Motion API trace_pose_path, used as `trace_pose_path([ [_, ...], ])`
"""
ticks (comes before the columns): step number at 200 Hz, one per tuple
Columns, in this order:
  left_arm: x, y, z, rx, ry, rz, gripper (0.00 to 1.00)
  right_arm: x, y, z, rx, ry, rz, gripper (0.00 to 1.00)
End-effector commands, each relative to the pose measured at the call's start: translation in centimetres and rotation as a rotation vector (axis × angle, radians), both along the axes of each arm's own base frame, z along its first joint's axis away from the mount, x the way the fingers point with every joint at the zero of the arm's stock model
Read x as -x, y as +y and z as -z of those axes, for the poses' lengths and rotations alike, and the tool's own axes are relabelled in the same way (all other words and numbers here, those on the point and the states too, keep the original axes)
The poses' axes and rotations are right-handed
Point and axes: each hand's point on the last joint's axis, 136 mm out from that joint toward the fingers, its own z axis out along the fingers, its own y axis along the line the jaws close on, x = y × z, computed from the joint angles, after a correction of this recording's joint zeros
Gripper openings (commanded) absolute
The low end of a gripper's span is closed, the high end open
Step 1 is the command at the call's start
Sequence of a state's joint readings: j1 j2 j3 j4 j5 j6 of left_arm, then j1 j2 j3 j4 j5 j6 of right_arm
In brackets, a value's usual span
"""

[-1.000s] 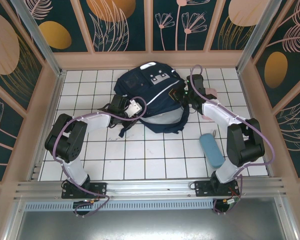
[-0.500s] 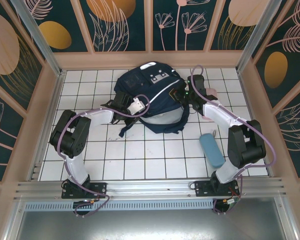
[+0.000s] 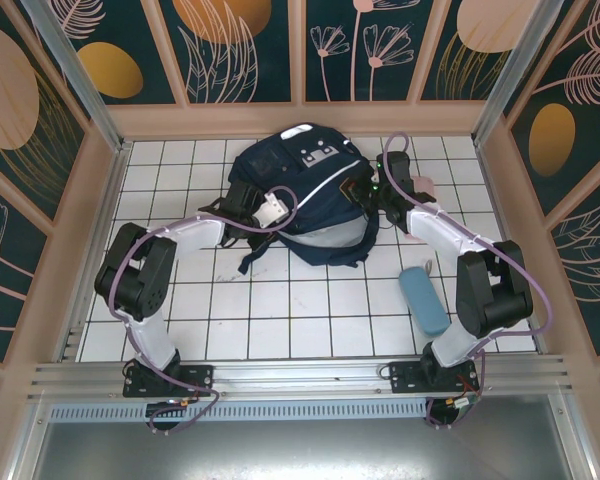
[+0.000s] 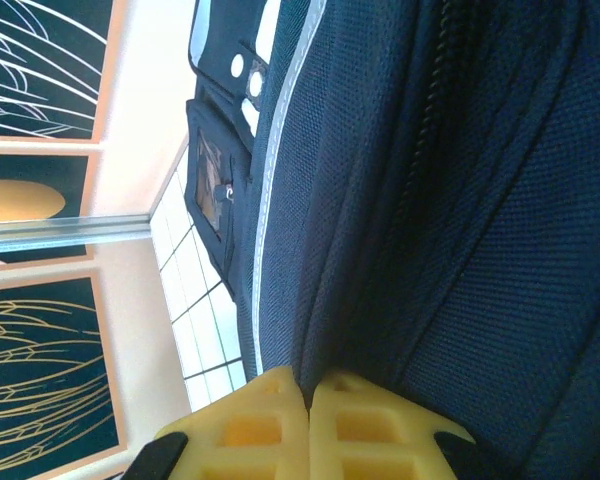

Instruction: Pack the student bag

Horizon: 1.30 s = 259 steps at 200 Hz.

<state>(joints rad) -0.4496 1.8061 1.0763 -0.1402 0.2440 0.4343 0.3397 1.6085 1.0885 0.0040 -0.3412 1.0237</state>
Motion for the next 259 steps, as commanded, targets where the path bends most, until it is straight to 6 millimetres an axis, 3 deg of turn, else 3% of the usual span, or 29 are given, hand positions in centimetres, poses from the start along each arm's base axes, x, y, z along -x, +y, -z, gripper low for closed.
trace_pose_path([
  [1,0.3,0.0,-2.3,0.074,0.017,-0.062,0.00,-1.1,-0.5,-3.7,-0.047,-0.126,0.030,0.00],
  [28,1.1,-0.4,-2.9,0.150,0.098,-0.144,0.00,-1.1,0.0,-3.4,-0.050,-0.121,0.024,0.00],
  [33,1.3,-0.7,-4.3,0.180,0.087,-0.147,0.00,-1.2,0.1,-3.2,-0.050,-0.119,0.021,0.00],
  [66,3.3,-2.7,-6.2,0.294,0.127,-0.141,0.00,-1.1,1.4,-2.2,-0.058,-0.109,-0.006,0.00],
  [95,4.8,-3.1,-6.0,0.293,0.142,-0.160,0.00,-1.4,1.8,-1.3,-0.064,-0.094,-0.013,0.00],
  [110,4.9,-1.4,-3.9,0.247,0.158,-0.269,0.08,-1.4,1.6,-1.1,-0.057,-0.093,-0.007,0.00],
  [120,4.7,-0.6,-2.9,0.217,0.167,-0.322,0.21,-1.4,1.4,-1.1,-0.053,-0.094,-0.001,0.00],
  [136,4.3,0.4,-1.4,0.166,0.181,-0.368,0.32,-1.4,0.9,-1.1,-0.047,-0.094,0.011,0.00],
  [162,3.0,1.4,0.1,0.098,0.175,-0.390,0.41,-1.6,0.0,-1.0,-0.051,-0.092,0.029,0.00],
  [212,0.3,1.8,1.3,-0.021,0.110,-0.331,0.45,-1.6,0.0,-1.6,-0.062,-0.103,0.022,0.00],
  [259,0.1,0.5,2.3,-0.001,0.146,-0.235,0.42,-1.4,-0.3,-1.9,-0.068,-0.106,0.025,0.00],
])
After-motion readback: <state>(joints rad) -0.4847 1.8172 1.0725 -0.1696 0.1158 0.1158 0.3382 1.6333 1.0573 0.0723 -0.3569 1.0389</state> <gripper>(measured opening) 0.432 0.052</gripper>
